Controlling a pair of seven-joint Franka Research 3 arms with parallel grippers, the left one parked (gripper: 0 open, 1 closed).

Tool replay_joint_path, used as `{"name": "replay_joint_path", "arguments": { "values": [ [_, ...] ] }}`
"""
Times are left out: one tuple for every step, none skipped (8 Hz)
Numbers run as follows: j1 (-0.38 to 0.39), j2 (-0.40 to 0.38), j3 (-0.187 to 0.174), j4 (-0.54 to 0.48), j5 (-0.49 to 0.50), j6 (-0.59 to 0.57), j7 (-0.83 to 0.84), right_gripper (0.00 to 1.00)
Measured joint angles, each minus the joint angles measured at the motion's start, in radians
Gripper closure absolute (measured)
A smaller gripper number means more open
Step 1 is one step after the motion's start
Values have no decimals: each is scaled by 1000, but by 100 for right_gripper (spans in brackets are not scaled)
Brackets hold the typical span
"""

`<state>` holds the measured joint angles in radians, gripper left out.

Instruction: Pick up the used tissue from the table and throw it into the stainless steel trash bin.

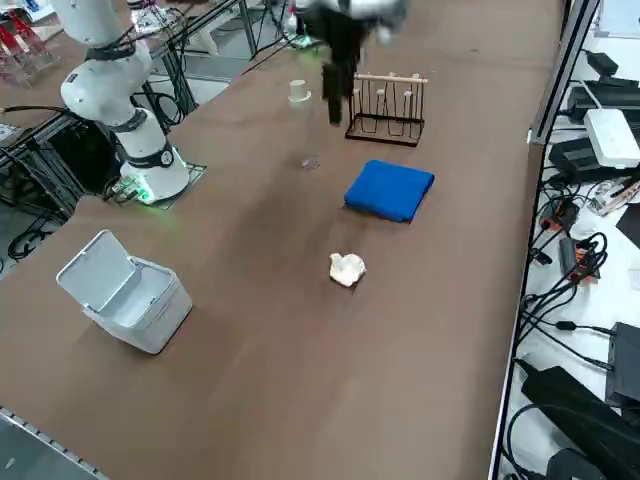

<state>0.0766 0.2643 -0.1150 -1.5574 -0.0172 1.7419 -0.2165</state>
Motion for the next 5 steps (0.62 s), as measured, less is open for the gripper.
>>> {"name": "replay_joint_path", "arguments": {
  "values": [
    [-39, 59, -1, 1, 0, 56, -139, 0],
    [-74, 112, -1, 2, 0, 114, -272, 0],
    [-100, 163, -1, 2, 0, 172, -392, 0],
    [-116, 210, -1, 2, 0, 218, -501, 0],
    [-125, 255, -1, 2, 0, 251, -577, 0]
  ]
}}
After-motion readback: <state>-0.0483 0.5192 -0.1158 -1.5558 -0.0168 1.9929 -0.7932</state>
